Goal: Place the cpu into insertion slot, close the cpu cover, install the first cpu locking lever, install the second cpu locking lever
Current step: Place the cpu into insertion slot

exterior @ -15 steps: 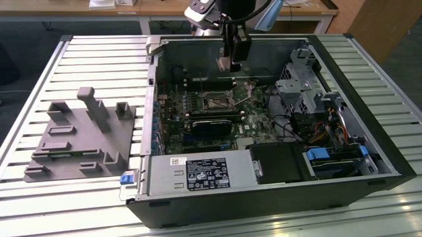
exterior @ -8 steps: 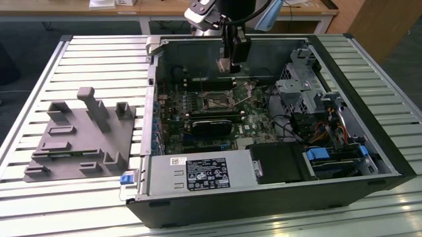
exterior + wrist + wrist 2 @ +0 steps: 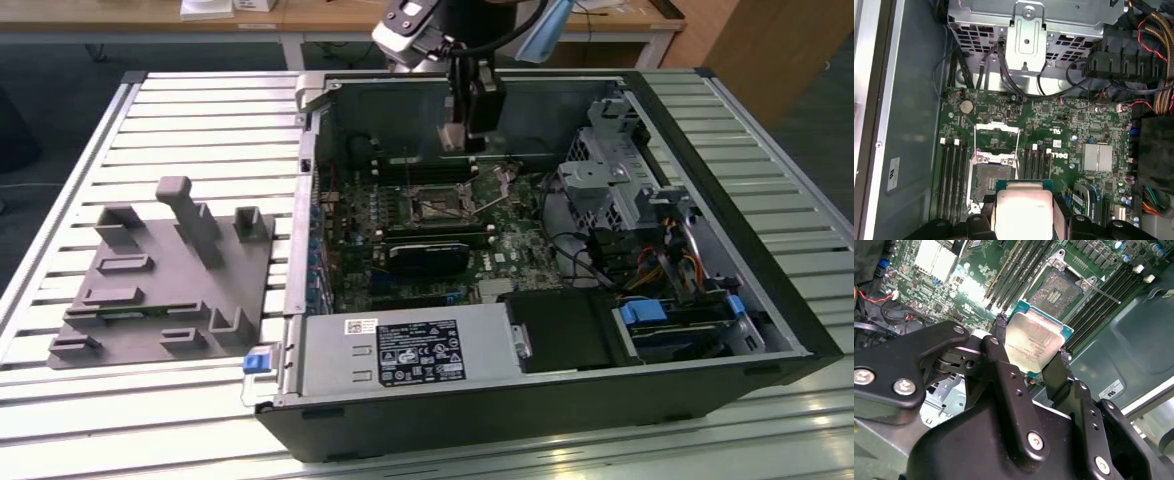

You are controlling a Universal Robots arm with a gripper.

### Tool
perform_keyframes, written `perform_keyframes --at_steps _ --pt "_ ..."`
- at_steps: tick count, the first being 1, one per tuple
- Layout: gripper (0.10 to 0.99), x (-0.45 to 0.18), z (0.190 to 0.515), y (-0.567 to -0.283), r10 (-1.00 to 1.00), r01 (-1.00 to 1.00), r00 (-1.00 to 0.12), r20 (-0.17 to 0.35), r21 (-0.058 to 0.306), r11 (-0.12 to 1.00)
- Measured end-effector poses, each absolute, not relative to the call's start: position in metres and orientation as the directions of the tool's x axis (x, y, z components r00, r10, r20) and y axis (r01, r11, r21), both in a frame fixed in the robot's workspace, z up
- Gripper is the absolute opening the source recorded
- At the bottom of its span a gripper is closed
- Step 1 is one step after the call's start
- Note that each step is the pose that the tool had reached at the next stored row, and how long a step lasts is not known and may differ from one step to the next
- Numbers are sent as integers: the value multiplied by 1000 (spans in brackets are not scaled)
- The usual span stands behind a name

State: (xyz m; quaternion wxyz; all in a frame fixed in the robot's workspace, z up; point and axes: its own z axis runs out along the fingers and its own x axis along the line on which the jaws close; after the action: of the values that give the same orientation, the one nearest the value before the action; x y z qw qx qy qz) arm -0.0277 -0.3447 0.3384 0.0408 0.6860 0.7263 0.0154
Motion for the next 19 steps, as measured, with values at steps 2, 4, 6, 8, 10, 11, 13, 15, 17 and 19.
perform_keyframes --at_steps 2,4,6,8,10,11,13,15,17,19 --pt "541 -28 336 -345 998 995 -54 -38 78 57" --pt "541 -28 334 -344 998 995 -54 -38 78 56" --pt "541 -28 332 -344 998 995 -54 -38 78 57" --pt "541 -28 330 -344 998 995 -54 -38 78 56" --pt "541 -28 328 -343 998 995 -53 -39 78 56" --pt "541 -28 327 -343 998 995 -53 -39 78 56" --pt "541 -28 325 -343 998 995 -53 -39 78 56" --pt "541 -28 323 -343 998 995 -53 -39 78 56" --pt "541 -28 321 -343 998 995 -53 -39 78 56" --pt "541 -28 319 -343 998 995 -53 -40 78 56"
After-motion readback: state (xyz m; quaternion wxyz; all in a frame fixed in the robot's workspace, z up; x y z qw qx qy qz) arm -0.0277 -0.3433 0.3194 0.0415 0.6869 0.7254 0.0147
